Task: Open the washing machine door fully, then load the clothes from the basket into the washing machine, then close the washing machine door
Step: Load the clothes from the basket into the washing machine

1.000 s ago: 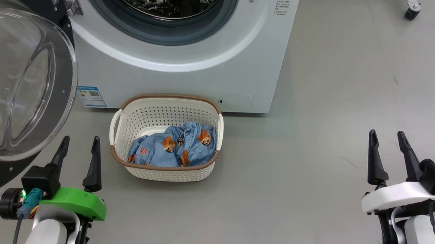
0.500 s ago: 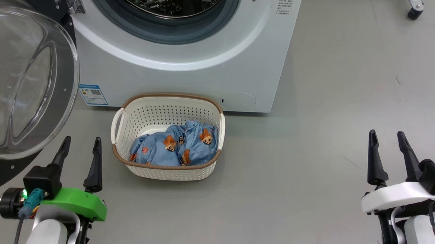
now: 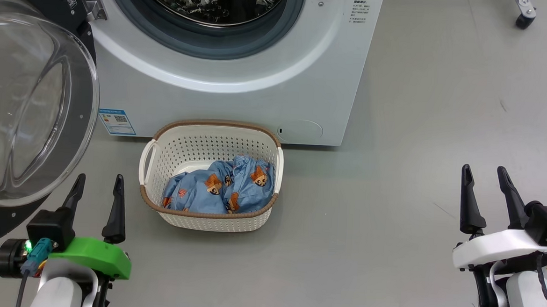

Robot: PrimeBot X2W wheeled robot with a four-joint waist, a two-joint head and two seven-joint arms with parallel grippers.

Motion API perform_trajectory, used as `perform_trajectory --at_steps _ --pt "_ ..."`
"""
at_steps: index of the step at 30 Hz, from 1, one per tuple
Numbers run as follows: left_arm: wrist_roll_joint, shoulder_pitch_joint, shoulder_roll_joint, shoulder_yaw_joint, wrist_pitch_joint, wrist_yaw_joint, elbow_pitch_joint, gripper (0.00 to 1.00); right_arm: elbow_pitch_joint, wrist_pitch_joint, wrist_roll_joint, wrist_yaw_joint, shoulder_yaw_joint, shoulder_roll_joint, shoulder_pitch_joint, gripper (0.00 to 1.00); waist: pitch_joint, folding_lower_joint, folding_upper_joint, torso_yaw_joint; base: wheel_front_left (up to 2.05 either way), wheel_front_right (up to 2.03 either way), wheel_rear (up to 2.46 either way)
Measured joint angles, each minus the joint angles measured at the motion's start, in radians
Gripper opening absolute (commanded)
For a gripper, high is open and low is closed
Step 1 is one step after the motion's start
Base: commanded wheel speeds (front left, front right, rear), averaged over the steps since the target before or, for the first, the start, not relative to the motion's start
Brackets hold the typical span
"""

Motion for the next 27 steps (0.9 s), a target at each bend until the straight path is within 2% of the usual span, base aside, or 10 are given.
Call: perform_trajectory --at_steps 27 --pt "0.002 -0.002 -0.006 0.02 0.0 -0.006 -0.015 1.0 0.004 0.0 0.0 0.001 -0.003 0.006 -0.001 1.0 0.02 0.0 0.0 0.01 1.05 -1.05 0.0"
